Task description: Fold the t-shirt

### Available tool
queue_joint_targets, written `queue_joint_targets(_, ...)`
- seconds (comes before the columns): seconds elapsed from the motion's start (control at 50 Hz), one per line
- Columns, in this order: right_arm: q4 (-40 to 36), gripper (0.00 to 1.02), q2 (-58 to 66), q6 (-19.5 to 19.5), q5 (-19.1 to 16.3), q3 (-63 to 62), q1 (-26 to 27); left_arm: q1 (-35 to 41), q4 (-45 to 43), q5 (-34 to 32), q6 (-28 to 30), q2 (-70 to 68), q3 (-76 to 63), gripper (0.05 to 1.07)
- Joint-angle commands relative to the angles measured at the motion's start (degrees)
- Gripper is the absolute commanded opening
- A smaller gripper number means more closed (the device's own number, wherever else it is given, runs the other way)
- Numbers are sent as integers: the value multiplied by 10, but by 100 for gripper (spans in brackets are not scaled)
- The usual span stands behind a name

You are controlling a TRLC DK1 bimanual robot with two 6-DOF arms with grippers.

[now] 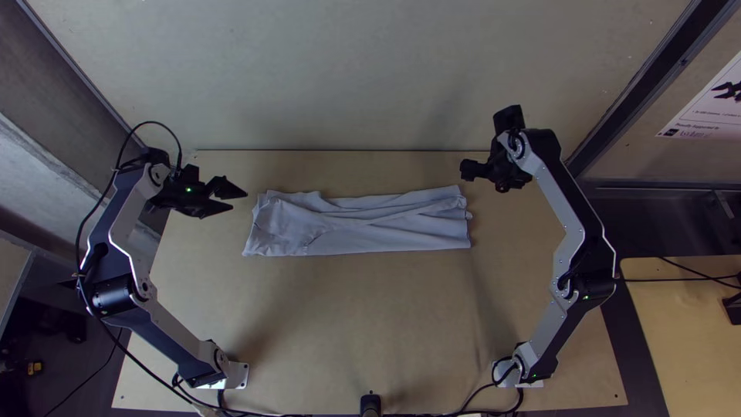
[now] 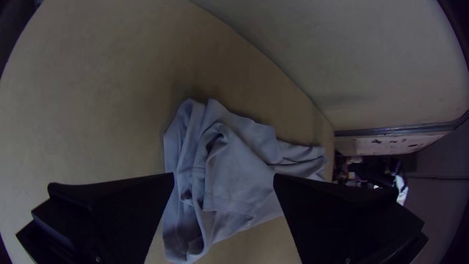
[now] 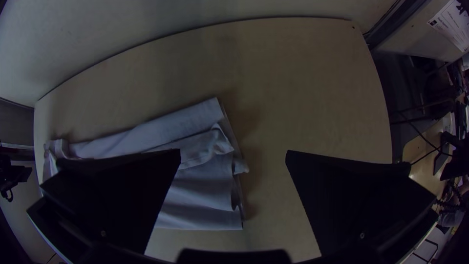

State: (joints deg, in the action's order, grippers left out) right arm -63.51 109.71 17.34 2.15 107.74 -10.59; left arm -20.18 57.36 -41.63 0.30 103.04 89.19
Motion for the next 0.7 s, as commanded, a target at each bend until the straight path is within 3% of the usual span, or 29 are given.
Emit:
queue_joint_targets(0.0,-4,99,-29,8,8,-19,-14,-26,41,-54,30,52,-12,103)
queue_joint_targets(0.2,-4,99,-41,8,21,-42,-29,-45,83,-109,103,122,-3,103)
queue_joint_targets(0.68,-3,99,-42,6,37,-59,-47,-49,100,-142,143,212,-2,103)
